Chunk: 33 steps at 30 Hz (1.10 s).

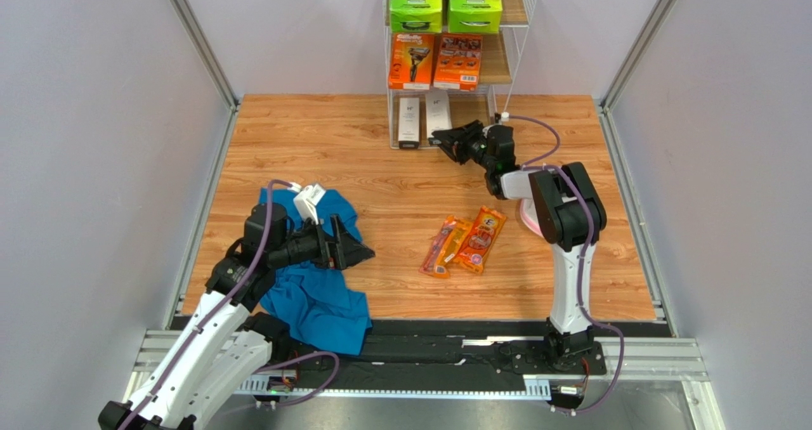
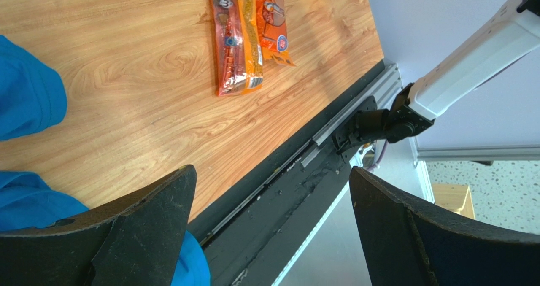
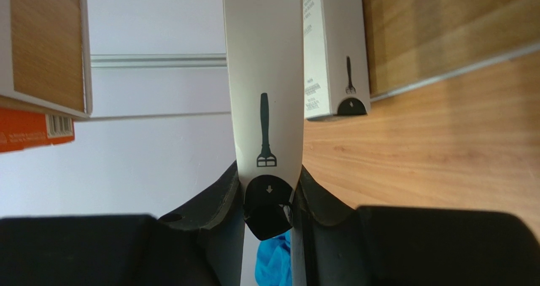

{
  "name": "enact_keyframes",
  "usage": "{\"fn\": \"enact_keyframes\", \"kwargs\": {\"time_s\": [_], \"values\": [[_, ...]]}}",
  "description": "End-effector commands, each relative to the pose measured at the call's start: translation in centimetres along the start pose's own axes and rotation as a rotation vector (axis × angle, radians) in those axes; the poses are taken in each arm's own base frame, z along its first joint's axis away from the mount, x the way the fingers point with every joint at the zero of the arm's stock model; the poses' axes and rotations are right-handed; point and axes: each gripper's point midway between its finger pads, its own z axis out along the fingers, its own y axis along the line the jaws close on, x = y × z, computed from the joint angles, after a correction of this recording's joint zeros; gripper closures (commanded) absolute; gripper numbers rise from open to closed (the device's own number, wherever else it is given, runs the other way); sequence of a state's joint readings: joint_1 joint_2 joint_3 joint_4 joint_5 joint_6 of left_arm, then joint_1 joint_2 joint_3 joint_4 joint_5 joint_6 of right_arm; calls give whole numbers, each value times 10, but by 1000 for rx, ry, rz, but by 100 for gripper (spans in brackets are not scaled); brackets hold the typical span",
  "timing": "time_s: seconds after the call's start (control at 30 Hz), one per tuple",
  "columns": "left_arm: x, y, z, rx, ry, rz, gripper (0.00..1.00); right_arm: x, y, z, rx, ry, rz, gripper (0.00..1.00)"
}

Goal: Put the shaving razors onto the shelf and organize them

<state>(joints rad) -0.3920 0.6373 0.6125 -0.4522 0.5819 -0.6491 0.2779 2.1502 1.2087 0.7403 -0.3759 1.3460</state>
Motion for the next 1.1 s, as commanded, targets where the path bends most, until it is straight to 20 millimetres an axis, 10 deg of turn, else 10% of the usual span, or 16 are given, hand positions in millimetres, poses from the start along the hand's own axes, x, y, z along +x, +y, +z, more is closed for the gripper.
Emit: {"fn": "enact_keyframes", "kwargs": {"time_s": [0.0, 0.8, 1.07], "values": [[-3, -4, 1, 24, -10, 3, 1, -13, 24, 19, -67, -19, -9, 83], [8, -2, 0, 41, 12, -12, 2, -12, -32, 64, 18, 40, 95, 75], [12, -1, -1, 41, 17, -20, 2, -1, -36, 64, 45, 51, 112, 51]]}}
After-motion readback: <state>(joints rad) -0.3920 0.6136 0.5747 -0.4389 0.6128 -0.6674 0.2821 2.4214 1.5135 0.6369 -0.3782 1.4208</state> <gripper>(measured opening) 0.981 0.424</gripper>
